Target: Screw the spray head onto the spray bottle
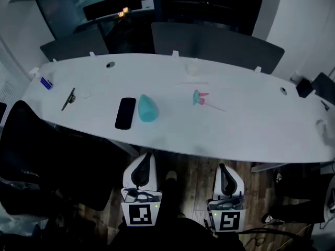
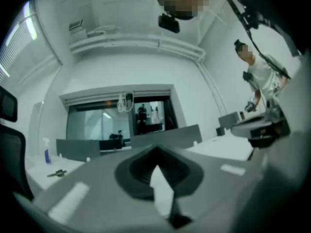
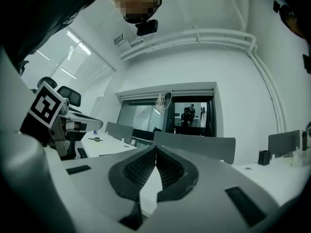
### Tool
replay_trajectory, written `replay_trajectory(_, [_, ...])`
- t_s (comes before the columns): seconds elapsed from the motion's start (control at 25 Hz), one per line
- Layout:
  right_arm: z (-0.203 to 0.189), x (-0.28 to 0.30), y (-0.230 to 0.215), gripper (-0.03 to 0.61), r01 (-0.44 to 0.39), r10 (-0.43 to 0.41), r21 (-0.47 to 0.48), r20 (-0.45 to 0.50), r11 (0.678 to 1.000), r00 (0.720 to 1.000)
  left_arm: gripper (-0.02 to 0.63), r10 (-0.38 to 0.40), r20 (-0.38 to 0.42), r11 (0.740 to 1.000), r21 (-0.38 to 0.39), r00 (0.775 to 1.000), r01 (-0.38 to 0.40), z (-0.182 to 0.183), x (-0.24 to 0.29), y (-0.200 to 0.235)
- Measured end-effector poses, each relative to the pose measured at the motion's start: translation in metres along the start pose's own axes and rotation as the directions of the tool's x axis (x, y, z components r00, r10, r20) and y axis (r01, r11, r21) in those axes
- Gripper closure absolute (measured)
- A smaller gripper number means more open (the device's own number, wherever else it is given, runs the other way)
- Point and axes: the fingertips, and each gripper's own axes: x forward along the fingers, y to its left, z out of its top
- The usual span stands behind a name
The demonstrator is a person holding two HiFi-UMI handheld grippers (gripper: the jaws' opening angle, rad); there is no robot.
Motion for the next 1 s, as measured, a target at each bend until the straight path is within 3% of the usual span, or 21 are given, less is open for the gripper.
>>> replay_trajectory(0.16, [0.002, 0.077, -0.010, 0.572, -0.007, 0.007, -0.039, -0.005, 0.999, 1.000, 0.609, -0.040, -0.049, 0.999, 0.012, 0.998, 0.040, -0.008, 0.060, 0.032])
replay_trajectory(0.44, [0.002, 0.191, -0.006, 0.572, -0.032, 0.033, -0.042, 0.032, 0.999, 0.999, 0.607, -0.060, -0.142, 0.992, -0.120, 0.988, 0.043, -0.050, 0.160, 0.094])
replay_trajectory(0.52, [-0.001, 0.210, -0.003, 0.572, -0.057, 0.058, -0.046, 0.016, 0.997, 0.998, 0.599, -0.092, -0.210, 0.984, -0.167, 0.973, 0.057, -0.065, 0.176, 0.105])
replay_trajectory(0.6, [-0.003, 0.226, -0.003, 0.572, -0.073, 0.074, -0.052, 0.012, 0.996, 0.997, 0.427, -0.178, -0.321, 0.965, -0.243, 0.930, 0.100, -0.084, 0.194, 0.110])
replay_trajectory(0.68, [-0.004, 0.238, -0.005, 0.572, -0.088, 0.089, -0.053, 0.014, 0.995, 0.996, 0.363, -0.249, -0.440, 0.948, -0.294, 0.863, 0.123, -0.105, 0.209, 0.114])
replay_trajectory(0.76, [-0.006, 0.247, -0.004, 0.572, -0.112, 0.112, -0.050, 0.007, 0.992, 0.994, 0.323, -0.295, -0.553, 0.939, -0.319, 0.779, 0.130, -0.129, 0.223, 0.116])
replay_trajectory(0.84, [-0.007, 0.253, -0.005, 0.572, -0.139, 0.139, -0.052, -0.001, 0.989, 0.990, 0.236, -0.363, -0.619, 0.906, -0.409, 0.697, 0.108, -0.149, 0.238, 0.115])
replay_trajectory(0.92, [-0.006, 0.258, -0.008, 0.572, -0.166, 0.166, -0.054, -0.008, 0.985, 0.986, 0.202, -0.417, -0.643, 0.866, -0.495, 0.642, 0.068, -0.160, 0.252, 0.111])
replay_trajectory(1.0, [-0.004, 0.261, -0.013, 0.572, -0.183, 0.183, -0.055, -0.010, 0.982, 0.983, 0.202, -0.431, -0.675, 0.863, -0.503, 0.599, 0.055, -0.170, 0.261, 0.105])
